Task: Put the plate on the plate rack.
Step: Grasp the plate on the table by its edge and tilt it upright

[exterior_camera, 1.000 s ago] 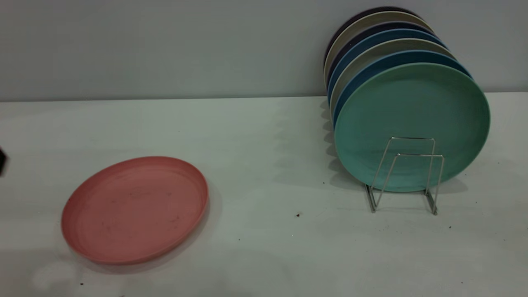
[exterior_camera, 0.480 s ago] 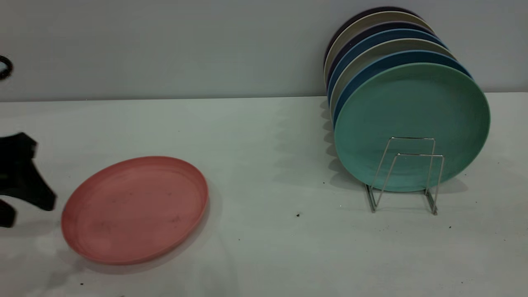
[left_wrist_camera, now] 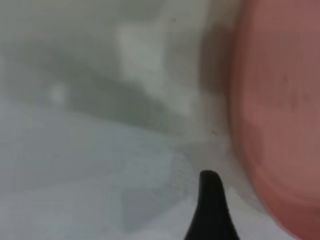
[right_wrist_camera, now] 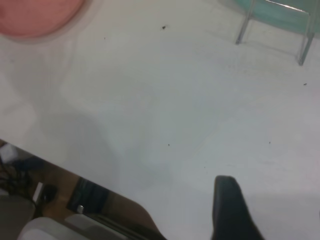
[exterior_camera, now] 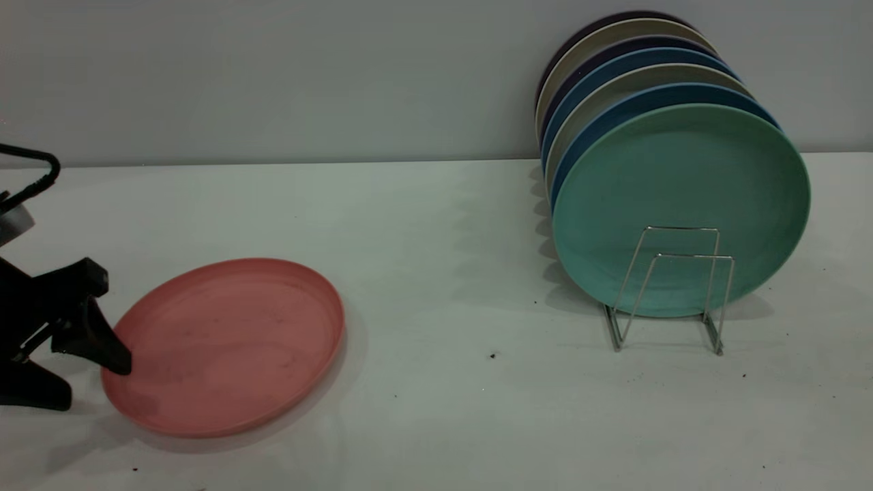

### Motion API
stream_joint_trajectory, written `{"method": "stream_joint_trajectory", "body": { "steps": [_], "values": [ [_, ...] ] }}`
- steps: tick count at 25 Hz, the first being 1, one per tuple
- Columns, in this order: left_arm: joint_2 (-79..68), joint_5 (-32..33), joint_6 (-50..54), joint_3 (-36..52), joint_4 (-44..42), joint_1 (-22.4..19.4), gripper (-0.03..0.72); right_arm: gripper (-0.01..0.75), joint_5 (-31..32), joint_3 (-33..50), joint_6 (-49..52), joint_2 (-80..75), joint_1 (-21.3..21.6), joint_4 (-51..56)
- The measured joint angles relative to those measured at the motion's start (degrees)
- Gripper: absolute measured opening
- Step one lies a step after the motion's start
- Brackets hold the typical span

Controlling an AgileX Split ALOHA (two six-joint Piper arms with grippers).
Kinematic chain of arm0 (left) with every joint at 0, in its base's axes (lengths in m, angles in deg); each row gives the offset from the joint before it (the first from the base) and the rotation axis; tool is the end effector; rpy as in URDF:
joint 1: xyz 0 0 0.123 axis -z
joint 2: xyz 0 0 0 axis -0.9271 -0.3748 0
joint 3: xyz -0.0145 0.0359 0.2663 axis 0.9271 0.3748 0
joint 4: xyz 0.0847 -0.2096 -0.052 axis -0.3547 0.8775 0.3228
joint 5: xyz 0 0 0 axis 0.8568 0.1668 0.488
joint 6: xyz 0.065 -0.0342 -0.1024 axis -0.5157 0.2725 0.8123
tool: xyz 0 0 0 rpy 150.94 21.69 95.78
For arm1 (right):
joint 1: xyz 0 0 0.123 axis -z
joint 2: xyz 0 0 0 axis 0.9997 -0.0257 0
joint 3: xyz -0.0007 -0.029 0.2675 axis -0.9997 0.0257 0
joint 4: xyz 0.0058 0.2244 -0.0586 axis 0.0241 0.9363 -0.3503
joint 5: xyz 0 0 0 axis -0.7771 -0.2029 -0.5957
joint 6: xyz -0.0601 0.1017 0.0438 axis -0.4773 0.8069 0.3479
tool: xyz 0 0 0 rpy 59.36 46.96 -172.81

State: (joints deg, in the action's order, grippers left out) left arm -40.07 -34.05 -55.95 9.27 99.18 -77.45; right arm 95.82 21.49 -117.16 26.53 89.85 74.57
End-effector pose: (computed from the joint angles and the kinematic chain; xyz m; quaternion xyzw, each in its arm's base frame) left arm 0.2860 0.0213 0.0284 -0.2170 0.9596 -0.1124 0.1393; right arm 0.1521 0.0470 0.2172 -0.1516 0.9208 0.1579 0.3228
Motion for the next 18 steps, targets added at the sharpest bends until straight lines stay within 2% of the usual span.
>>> {"method": "stream_joint_trajectory", "body": {
  "steps": [4, 11, 18],
  "values": [
    [-1.45, -0.7, -2.35, -0.19, 3.87, 0.0, 0.578, 0.441, -0.06, 0.0, 0.0, 0.0, 0.0, 0.02],
    [-4.43, -0.49, -13.1, -0.46, 13.97, 0.0, 0.567, 0.44, -0.64, 0.0, 0.0, 0.0, 0.0, 0.18],
    [-6.08, 2.32, -25.1, -1.27, 29.25, 0.0, 0.567, 0.44, -0.91, 0.0, -0.02, 0.0, 0.0, 0.24]
  ]
}}
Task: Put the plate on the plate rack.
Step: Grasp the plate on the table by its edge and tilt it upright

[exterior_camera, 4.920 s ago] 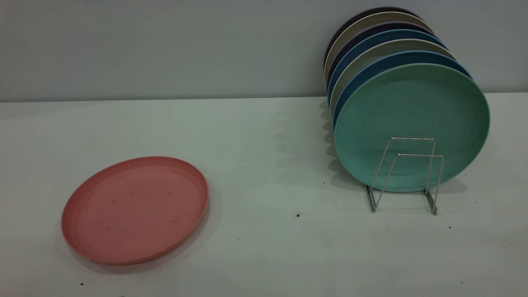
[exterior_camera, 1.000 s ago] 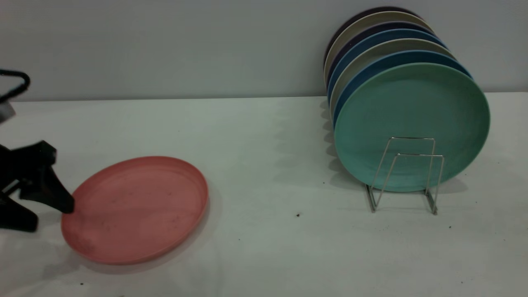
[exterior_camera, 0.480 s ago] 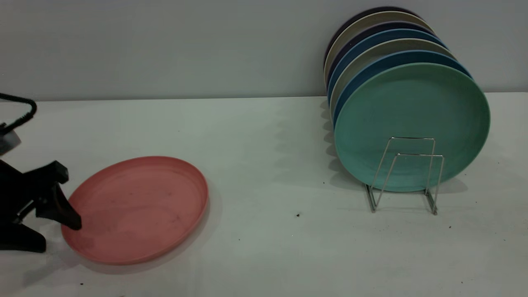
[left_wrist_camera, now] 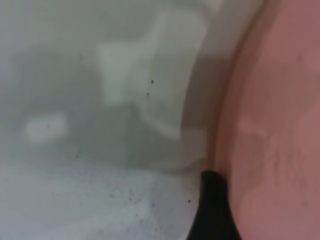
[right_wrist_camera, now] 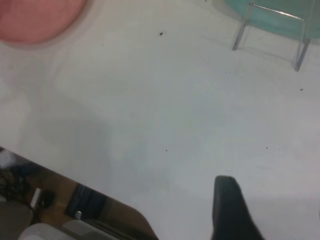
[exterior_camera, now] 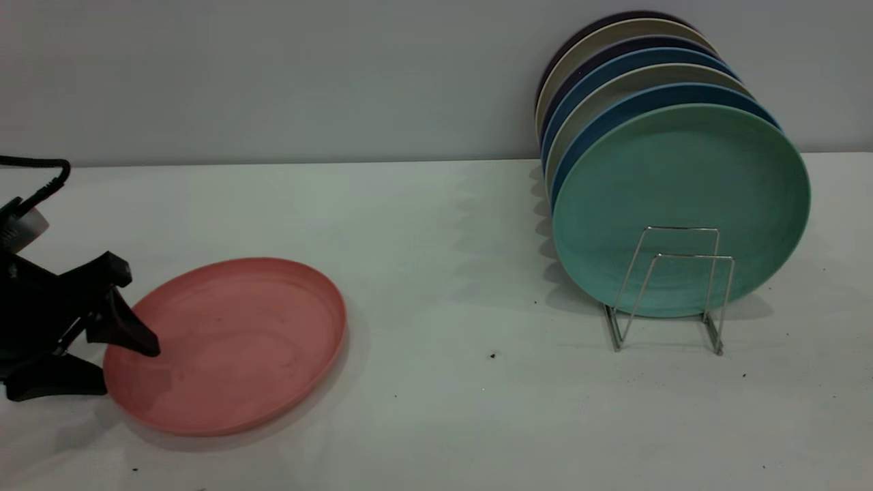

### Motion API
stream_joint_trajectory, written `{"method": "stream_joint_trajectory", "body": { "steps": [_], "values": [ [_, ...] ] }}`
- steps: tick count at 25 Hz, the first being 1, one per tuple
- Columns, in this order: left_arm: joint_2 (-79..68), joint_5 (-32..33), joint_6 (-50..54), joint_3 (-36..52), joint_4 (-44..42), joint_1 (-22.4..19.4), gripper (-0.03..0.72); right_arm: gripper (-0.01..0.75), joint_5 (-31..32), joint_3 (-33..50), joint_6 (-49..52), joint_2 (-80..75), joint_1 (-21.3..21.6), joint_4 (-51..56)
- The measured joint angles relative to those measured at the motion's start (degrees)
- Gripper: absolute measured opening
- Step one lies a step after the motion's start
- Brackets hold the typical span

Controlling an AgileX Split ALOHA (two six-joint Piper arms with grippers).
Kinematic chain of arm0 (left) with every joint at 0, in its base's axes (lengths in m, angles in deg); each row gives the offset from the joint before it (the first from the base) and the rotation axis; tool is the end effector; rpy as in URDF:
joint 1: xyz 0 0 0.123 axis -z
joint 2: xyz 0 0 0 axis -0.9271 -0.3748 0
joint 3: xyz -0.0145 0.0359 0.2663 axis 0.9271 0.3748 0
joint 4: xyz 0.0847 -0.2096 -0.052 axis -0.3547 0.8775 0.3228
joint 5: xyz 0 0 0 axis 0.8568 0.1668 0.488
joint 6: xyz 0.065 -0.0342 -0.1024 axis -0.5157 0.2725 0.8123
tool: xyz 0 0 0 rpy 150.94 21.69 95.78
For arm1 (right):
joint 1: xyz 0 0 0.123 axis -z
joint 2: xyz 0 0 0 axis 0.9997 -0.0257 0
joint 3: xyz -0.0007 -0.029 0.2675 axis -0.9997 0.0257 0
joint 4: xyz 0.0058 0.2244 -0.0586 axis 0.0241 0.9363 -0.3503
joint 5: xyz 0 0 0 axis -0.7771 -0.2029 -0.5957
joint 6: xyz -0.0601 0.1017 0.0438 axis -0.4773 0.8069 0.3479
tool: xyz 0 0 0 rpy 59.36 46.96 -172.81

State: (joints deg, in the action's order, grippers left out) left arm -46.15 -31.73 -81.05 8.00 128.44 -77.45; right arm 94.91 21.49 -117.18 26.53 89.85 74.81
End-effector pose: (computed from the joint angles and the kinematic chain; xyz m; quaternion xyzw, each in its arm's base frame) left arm 0.2965 0.0163 0.0066 -0.2504 0.9455 -0.1464 0.1478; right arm 0.1538 0.0464 0.2182 -0.1480 0.9193 0.1558 0.3297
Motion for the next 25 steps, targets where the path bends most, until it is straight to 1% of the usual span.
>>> {"method": "stream_joint_trajectory", "body": {
  "steps": [2, 7, 9, 11, 14, 15, 21, 23, 25],
  "values": [
    [-0.7, 0.0, -1.92, 0.0, 2.63, 0.0, 0.567, 0.44, -0.07, 0.0, 0.0, 0.0, 0.0, 0.05],
    [-0.88, 0.0, -2.9, 0.0, 3.49, 0.0, 0.562, 0.44, -0.17, 0.0, 0.0, 0.0, 0.0, 0.05],
    [-0.88, 0.45, -3.02, 0.0, 3.51, 0.0, 0.55, 0.44, -0.17, 0.0, 0.0, 0.0, 0.0, 0.05],
    [-0.94, 0.86, -3.09, 0.0, 3.56, 0.0, 0.516, 0.44, -0.17, 0.0, 0.0, 0.0, 0.0, 0.05],
    [-1.94, 1.05, -3.14, 0.0, 3.56, 0.0, 0.411, 0.44, -0.17, 0.0, 0.0, 0.0, 0.0, 0.05],
    [-2.46, 1.05, -3.14, 0.0, 3.56, 0.0, 0.355, 0.44, -0.17, 0.0, 0.0, 0.0, 0.0, 0.05],
    [-3.37, 1.94, -4.18, 0.0, 3.56, 0.0, 0.099, 0.44, -0.17, 0.0, 0.0, 0.0, 0.0, 0.05],
    [-3.36, 2.13, -5.17, 0.0, 3.62, 0.0, 0.038, 0.44, -0.17, 0.0, 0.0, 0.0, 0.0, 0.33],
    [-3.36, 2.91, -7.25, 0.0, 3.47, 0.0, 0.02, 0.44, -0.03, 0.0, 0.0, 0.0, 0.0, 1.5]
  ]
}}
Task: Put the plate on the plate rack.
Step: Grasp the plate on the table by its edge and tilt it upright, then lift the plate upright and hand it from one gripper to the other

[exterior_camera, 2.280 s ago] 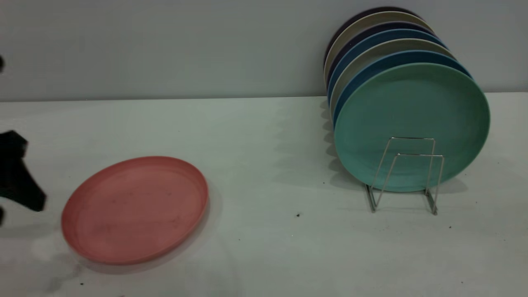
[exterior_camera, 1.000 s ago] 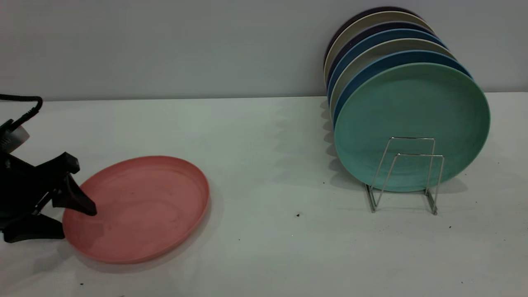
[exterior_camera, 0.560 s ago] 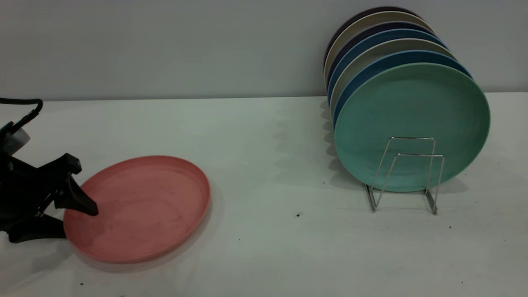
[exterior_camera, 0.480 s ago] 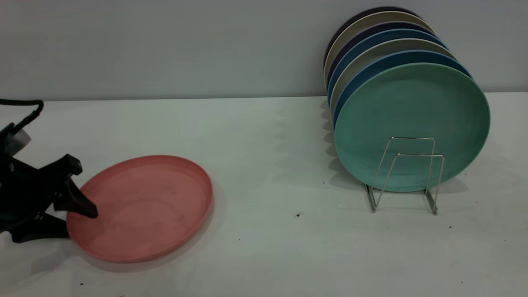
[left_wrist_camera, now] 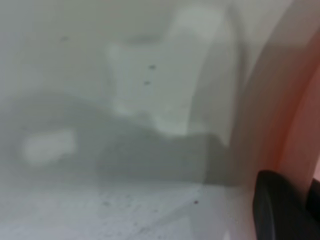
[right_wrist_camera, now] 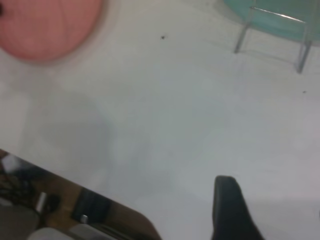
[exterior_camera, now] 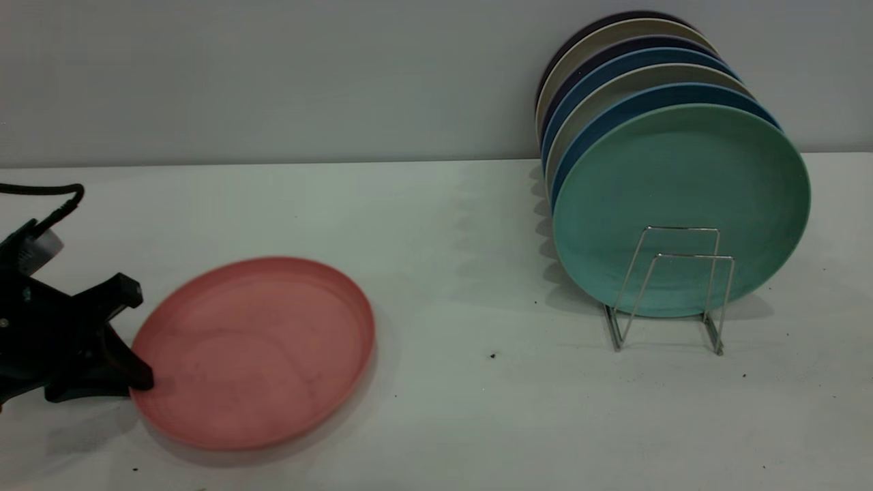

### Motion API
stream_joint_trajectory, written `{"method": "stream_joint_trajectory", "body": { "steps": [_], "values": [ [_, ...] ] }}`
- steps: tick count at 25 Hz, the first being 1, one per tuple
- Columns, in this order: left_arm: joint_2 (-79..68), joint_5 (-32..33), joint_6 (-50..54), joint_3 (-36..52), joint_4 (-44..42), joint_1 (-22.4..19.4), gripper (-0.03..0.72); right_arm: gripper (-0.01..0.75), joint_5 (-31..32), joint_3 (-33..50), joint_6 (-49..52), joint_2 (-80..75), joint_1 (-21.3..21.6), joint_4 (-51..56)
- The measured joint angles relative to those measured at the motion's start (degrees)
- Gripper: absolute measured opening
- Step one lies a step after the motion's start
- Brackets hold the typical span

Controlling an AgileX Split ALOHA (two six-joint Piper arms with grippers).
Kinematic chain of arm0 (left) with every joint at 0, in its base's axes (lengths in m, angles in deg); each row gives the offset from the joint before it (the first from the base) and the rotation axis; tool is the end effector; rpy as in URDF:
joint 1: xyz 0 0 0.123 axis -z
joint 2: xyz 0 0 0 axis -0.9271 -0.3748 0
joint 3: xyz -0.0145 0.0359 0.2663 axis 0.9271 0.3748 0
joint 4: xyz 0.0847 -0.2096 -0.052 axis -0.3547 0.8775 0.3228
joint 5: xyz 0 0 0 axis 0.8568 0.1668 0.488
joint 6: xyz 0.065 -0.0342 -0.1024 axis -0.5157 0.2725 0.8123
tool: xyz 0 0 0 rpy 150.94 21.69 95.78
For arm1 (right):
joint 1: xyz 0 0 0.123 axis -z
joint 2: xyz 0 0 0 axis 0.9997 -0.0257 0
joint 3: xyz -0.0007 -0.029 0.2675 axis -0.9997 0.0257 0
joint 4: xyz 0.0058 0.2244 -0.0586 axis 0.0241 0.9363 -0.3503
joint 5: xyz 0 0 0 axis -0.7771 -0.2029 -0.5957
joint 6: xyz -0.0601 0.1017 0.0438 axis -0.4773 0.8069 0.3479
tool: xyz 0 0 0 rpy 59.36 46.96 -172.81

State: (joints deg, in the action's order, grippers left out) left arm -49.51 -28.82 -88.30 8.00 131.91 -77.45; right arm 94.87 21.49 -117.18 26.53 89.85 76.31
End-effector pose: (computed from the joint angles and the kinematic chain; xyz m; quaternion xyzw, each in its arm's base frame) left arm 0.2928 0.0098 -0.0079 -0.2198 0.9523 -0.1638 0.1340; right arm 0.1543 0.0482 0.2195 -0.1405 0.9176 0.1661 0.3326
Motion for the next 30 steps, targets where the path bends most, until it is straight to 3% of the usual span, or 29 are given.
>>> {"method": "stream_joint_trajectory", "body": {
  "steps": [8, 13, 22, 30],
  "values": [
    [3.92, 5.29, -10.77, 0.0, 0.16, 0.0, 0.014, 0.44, 1.41, 0.0, -3.44, -4.63, 0.0, 10.43],
    [4.13, 10.92, -13.43, -0.6, 0.16, 1.42, 0.014, 0.44, 0.87, -0.07, -16.24, -15.14, 0.0, 24.16],
    [4.13, 12.23, -13.15, -5.87, 0.13, 14.4, 0.014, 0.44, -0.61, -0.2, -37.6, -32.87, 0.0, 45.74],
    [4.13, 12.36, -8.85, -10.43, -0.1, 25.56, 0.013, 0.44, 0.54, -0.47, -47.94, -42.01, 0.0, 56.25]
  ]
}}
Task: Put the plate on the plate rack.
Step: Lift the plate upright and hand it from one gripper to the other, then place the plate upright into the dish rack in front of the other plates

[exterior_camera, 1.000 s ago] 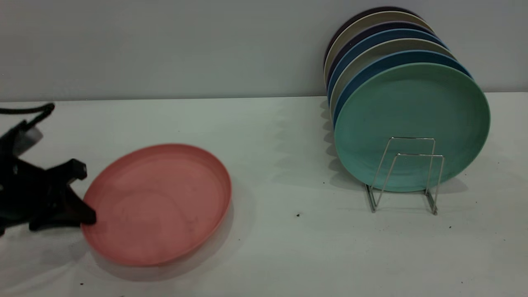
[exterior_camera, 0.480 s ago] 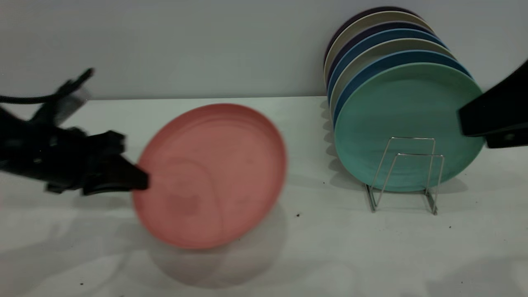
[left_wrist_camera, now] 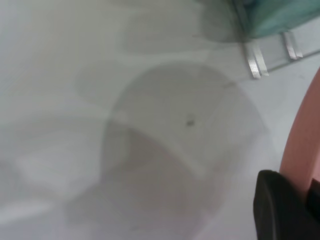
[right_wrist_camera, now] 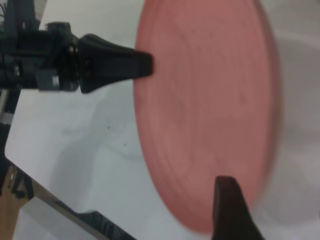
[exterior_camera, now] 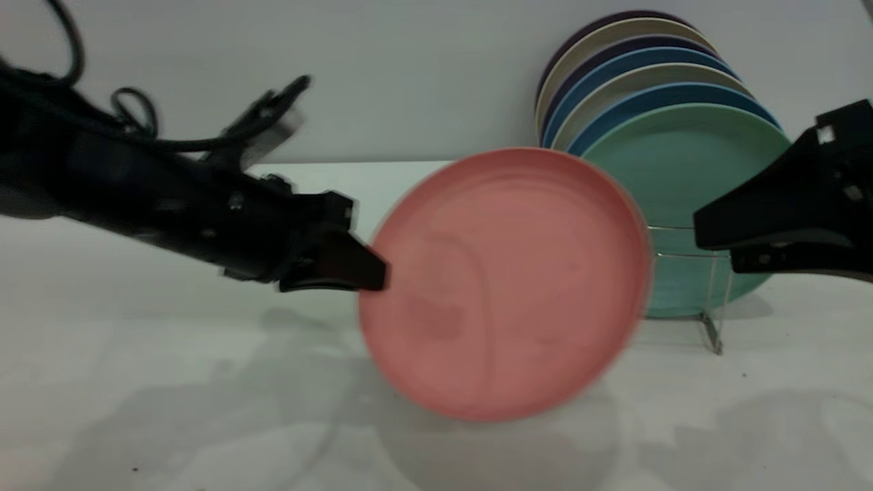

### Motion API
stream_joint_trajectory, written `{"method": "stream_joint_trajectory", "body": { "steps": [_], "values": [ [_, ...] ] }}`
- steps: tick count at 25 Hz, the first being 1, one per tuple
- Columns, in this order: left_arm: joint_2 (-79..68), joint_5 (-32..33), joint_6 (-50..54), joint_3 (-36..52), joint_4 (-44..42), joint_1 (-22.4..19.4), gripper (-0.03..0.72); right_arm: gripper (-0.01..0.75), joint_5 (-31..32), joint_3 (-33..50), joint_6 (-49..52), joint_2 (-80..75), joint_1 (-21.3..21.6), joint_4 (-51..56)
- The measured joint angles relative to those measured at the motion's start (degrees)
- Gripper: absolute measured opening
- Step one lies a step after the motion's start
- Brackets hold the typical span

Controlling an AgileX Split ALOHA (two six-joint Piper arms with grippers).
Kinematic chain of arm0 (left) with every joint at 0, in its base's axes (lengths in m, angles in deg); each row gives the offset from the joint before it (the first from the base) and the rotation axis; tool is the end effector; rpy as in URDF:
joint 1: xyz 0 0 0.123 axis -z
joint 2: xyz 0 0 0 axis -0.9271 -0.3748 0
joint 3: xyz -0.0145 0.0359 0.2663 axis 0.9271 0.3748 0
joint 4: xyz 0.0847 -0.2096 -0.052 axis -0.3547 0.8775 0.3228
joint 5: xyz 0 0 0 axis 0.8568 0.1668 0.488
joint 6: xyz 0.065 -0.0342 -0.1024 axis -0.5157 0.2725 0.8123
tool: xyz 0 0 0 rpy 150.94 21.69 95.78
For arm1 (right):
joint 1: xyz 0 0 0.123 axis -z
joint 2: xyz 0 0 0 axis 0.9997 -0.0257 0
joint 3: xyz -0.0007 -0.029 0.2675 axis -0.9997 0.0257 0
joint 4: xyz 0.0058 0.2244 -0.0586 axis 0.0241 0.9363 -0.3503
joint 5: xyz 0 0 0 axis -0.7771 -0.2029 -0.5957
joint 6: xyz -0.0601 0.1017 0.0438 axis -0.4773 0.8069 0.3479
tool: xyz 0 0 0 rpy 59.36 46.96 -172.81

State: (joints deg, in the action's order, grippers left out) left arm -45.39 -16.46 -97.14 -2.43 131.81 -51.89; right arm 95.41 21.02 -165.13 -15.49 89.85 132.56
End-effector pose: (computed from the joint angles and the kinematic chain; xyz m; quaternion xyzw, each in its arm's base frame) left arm 0.3230 -0.1585 0.0553 0.1139 0.9192 -0.3064 0.2197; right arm 0.2443 0.0816 0.1343 -0.0480 0.8888 0.3693 0.2671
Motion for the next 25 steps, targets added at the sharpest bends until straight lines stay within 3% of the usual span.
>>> {"method": "stream_joint_trajectory", "body": {
  "steps": [9, 12, 16, 21, 25],
  "values": [
    [0.0, 0.79, 4.63, -4.55, -0.12, 9.45, 0.012, 0.439, -0.29, -0.27, -5.65, -2.79, 0.06, 6.2],
    [0.0, 3.64, 5.18, -4.94, -0.46, 10.4, 0.012, 0.391, -0.29, -0.27, -5.92, -2.79, 0.17, 6.76],
    [-0.28, 5.47, 6.36, -4.98, -0.67, 9.07, 0.02, 0.193, -1.03, -0.27, -6.39, -2.79, 0.36, 6.48],
    [-0.22, 11.59, 8.74, -5.16, -1.76, 4.17, 0.104, 0.184, -3.95, -0.27, -6.53, -2.99, 0.36, 6.31],
    [-0.22, 13.61, 10.93, -5.18, -5.06, -2.43, 0.249, 0.184, -9.03, -0.27, -8.68, -2.58, 0.36, 3.84]
  ]
}}
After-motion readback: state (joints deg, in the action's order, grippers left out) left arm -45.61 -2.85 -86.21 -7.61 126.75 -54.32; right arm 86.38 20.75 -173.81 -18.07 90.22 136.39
